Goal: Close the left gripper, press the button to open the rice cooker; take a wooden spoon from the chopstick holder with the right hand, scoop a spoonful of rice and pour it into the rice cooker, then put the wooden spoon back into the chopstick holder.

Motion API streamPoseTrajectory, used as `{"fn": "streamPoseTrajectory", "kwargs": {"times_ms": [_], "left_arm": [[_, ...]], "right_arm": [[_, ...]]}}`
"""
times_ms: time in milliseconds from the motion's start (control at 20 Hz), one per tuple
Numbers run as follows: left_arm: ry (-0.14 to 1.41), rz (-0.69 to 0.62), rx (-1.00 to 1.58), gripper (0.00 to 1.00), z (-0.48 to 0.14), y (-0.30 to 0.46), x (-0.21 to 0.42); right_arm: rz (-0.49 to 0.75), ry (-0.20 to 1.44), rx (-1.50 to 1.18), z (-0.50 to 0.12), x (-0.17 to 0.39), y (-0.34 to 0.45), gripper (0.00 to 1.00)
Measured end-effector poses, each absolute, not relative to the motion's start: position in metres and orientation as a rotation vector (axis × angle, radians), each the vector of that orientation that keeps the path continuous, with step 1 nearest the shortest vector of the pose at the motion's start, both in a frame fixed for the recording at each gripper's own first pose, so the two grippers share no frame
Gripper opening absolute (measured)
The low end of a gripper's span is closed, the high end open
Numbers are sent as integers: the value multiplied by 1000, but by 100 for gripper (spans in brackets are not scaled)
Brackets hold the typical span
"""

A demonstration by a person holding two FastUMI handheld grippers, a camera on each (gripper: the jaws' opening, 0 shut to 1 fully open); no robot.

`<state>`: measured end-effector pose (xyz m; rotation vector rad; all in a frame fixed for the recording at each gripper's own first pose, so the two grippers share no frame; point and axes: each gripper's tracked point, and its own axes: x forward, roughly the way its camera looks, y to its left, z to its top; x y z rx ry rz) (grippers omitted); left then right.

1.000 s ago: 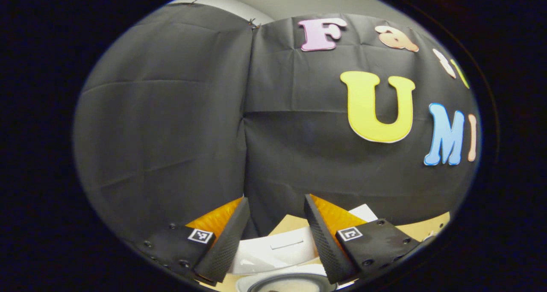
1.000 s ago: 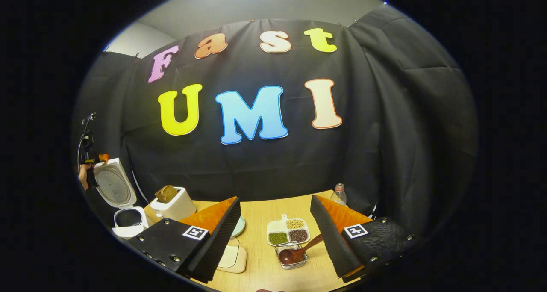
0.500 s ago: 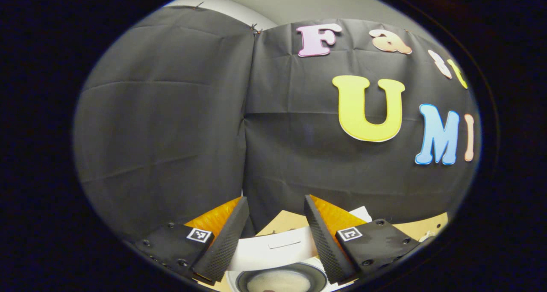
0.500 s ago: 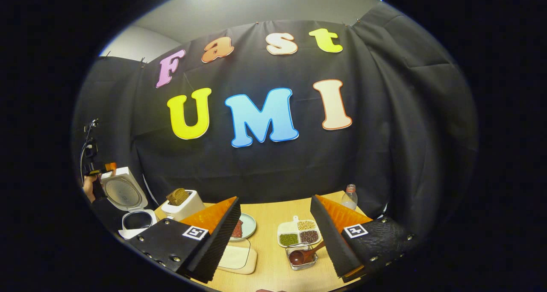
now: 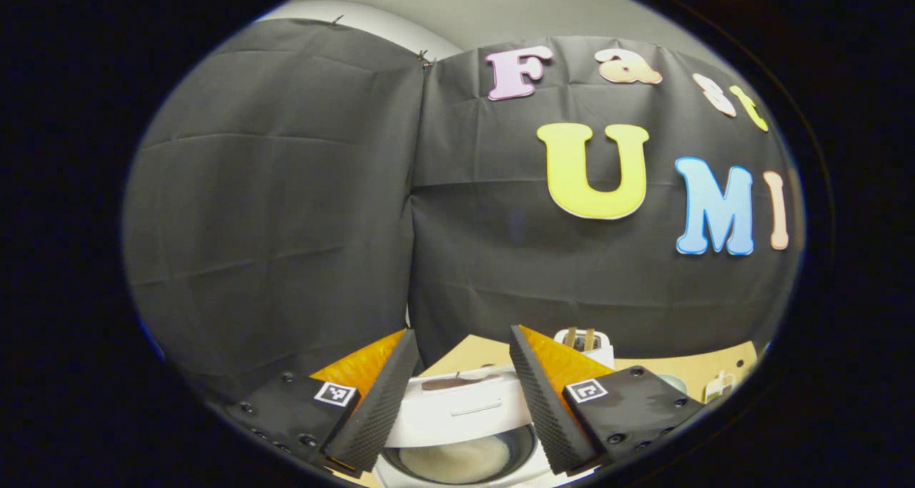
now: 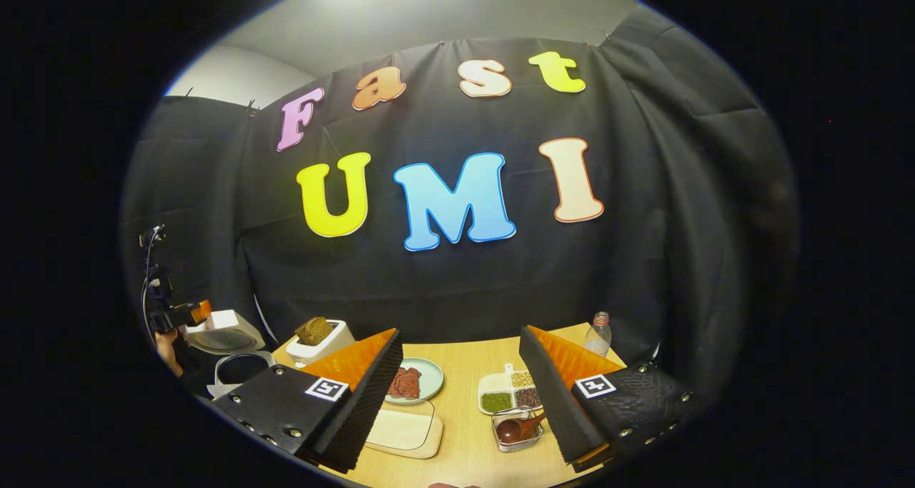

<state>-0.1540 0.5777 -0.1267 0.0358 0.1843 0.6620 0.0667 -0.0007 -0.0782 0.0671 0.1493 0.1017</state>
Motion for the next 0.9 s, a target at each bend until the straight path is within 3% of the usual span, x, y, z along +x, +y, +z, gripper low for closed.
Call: {"fn": "streamPoseTrajectory", "kwargs": {"times_ms": [350, 400, 600, 900], "left_arm": [[272, 655, -33, 94, -188, 545, -181], [289, 652, -42, 88, -197, 541, -185], [379, 634, -64, 94, -237, 532, -192], [461, 628, -102, 92, -278, 528, -201]], "right_arm": [[104, 165, 67, -82, 62, -5, 99], [105, 170, 71, -83, 60, -5, 99], [113, 189, 73, -90, 55, -1, 99], [109, 205, 64, -95, 49, 1, 99]]}}
